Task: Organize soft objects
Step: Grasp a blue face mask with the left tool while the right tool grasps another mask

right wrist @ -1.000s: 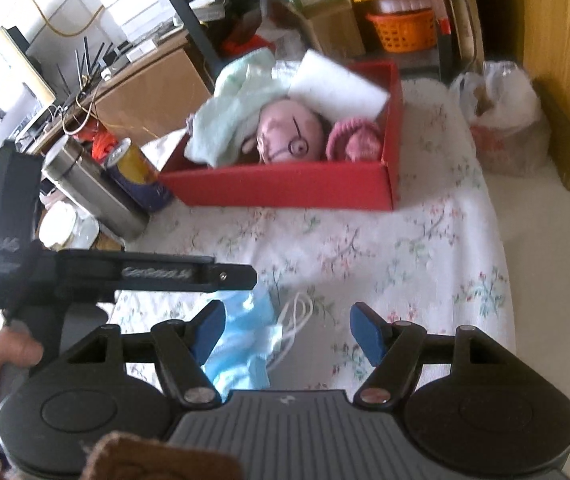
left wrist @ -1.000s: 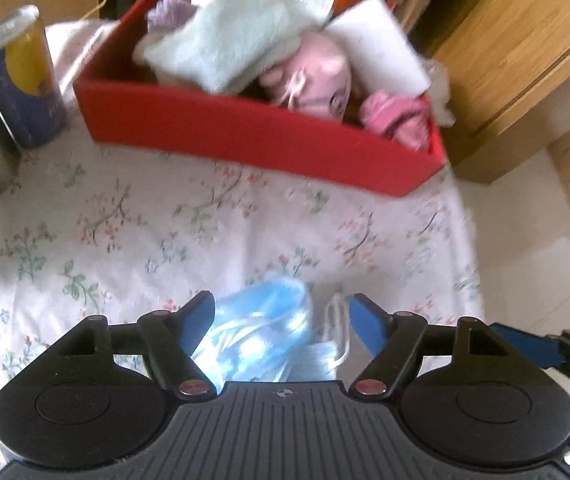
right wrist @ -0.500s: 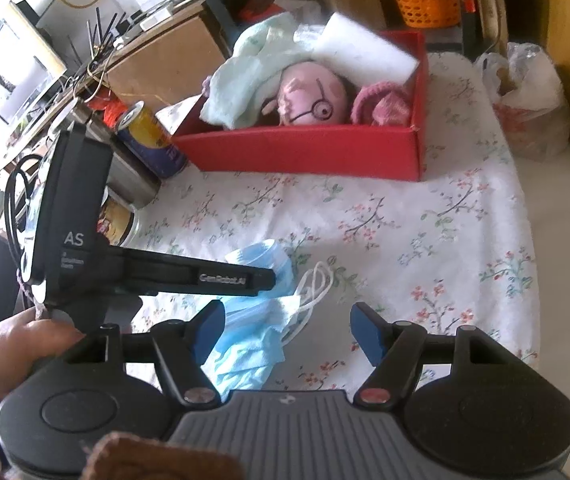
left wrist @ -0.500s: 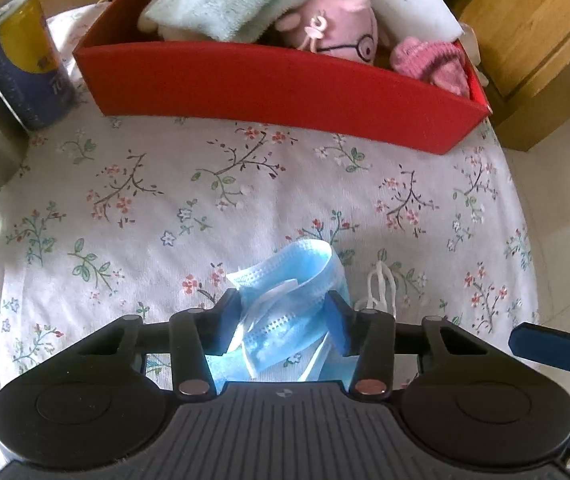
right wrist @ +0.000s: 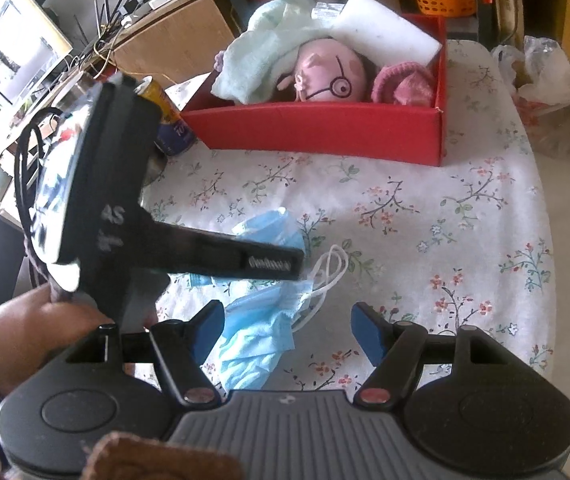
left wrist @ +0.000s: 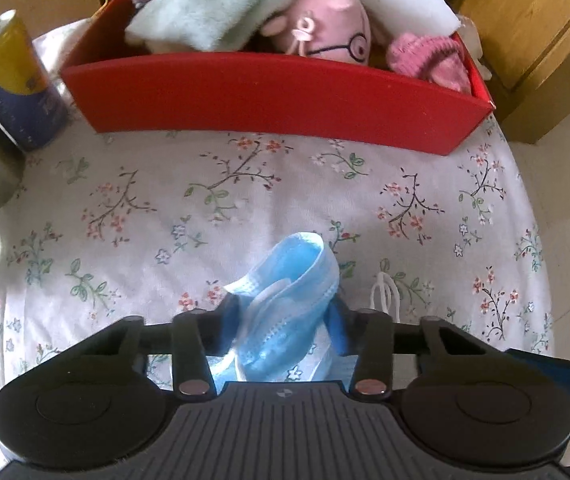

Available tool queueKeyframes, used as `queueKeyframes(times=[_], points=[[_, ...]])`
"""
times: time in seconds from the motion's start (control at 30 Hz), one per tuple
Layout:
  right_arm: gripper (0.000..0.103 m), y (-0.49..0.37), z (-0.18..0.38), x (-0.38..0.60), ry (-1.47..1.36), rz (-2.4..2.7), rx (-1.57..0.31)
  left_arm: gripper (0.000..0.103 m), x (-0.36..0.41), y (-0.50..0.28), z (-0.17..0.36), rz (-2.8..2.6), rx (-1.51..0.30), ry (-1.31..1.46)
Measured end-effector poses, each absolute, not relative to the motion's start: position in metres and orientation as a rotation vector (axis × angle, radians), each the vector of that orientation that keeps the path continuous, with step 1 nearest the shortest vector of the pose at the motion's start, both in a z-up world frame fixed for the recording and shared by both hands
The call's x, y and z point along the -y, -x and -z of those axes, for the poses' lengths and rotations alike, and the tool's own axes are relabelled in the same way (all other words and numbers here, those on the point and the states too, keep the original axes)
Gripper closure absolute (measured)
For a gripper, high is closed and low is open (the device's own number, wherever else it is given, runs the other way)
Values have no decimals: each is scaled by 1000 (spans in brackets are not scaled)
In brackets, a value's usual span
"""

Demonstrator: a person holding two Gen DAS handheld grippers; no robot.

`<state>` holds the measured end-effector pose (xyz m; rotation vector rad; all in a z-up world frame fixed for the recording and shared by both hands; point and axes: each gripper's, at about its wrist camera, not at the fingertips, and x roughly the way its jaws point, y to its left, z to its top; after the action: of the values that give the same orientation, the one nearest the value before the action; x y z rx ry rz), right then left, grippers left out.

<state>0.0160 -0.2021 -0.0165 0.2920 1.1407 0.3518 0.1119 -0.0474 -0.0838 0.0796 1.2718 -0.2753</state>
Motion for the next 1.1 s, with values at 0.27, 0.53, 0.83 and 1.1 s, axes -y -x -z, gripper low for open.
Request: queueKeyframes(times=[0.27, 0.53, 0.83, 1.1], points=[[61, -22, 30, 176, -282, -387, -1198, 79, 11, -110, 63, 249, -1239, 2], [61, -35, 58, 143, -292, -341, -1355, 77, -17, -110, 52, 236, -1232, 101], [70, -30, 70, 132, -188, -300, -1321, 76, -16, -107, 51, 249, -1226, 84], [96, -25, 71, 145, -186, -334, -1305, 73, -17, -106, 53, 248, -1243, 65]])
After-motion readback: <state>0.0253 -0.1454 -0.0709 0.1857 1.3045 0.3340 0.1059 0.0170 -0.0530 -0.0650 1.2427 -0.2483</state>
